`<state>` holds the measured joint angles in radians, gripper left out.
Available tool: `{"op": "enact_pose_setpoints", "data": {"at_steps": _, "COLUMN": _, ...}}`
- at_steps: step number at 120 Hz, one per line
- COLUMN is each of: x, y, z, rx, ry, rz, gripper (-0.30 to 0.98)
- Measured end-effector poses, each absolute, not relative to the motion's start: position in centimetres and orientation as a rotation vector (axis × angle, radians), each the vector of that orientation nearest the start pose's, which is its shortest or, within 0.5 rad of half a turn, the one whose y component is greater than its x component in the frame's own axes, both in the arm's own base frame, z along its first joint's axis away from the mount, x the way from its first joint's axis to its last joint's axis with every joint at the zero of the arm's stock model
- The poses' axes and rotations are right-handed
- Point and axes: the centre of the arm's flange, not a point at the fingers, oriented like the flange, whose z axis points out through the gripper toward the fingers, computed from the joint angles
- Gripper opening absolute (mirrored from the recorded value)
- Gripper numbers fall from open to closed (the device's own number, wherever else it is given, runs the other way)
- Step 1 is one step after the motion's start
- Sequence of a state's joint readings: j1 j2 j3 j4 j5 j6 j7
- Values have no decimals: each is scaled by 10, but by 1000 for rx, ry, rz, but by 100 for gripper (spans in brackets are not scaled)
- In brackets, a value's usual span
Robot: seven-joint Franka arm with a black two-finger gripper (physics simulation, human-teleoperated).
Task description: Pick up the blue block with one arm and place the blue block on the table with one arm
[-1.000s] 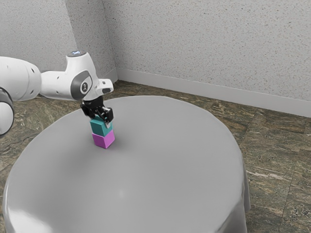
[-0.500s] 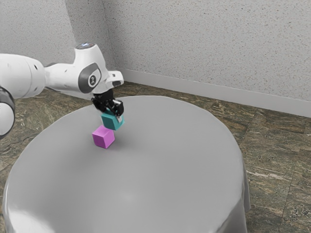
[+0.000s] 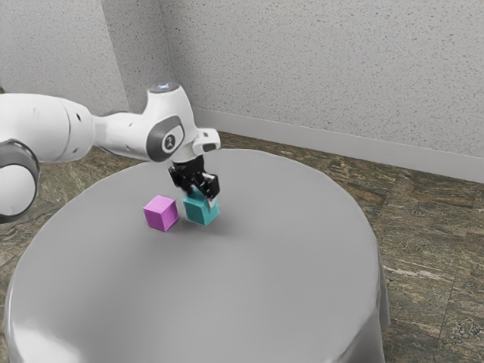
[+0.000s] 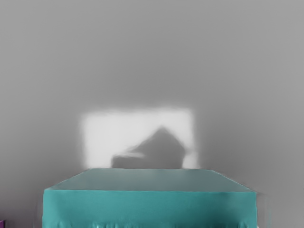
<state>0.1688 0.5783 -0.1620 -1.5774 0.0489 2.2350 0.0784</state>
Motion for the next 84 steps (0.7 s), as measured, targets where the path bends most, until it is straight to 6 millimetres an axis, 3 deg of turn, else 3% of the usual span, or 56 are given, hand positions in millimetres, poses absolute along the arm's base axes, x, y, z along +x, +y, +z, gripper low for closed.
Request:
{"op": "enact_pose_setpoints", "data": {"at_steps": 28, "x": 706, "y": 25, "z": 321, "rx": -3179, "ry": 92, "rz": -164, "gripper": 59}}
{"op": "enact_pose_setpoints", "data": {"at_steps": 36, "x": 711, "y": 30, "z": 347, "rx": -3172, "ry": 83, "rz": -207, "gripper": 61}}
{"op": "enact_pose_setpoints", "data": {"at_steps": 48, "x": 708, "y": 48, "z": 429, "rx": -3198, "ry": -13, "rz": -271, "gripper": 63}}
{"op": "enact_pose_setpoints", "data": {"at_steps": 59, "x": 683, "y": 65, "z": 480, "rx": -3207, "ry": -92, "rz": -233, "gripper": 64}}
{"op": "enact_pose_setpoints", "data": {"at_steps": 67, "x": 641, "y": 79, "z": 515, "rx": -3214, "ry": -155, "rz": -191, "gripper": 65}}
{"op": "enact_pose_setpoints", "data": {"at_steps": 77, "x": 586, "y": 120, "z": 558, "rx": -3223, "ry": -281, "rz": -160, "gripper": 65}}
{"op": "enact_pose_setpoints", "data": {"at_steps": 84, "x": 559, "y": 147, "z": 577, "rx": -3231, "ry": -352, "rz": -136, "gripper": 66}}
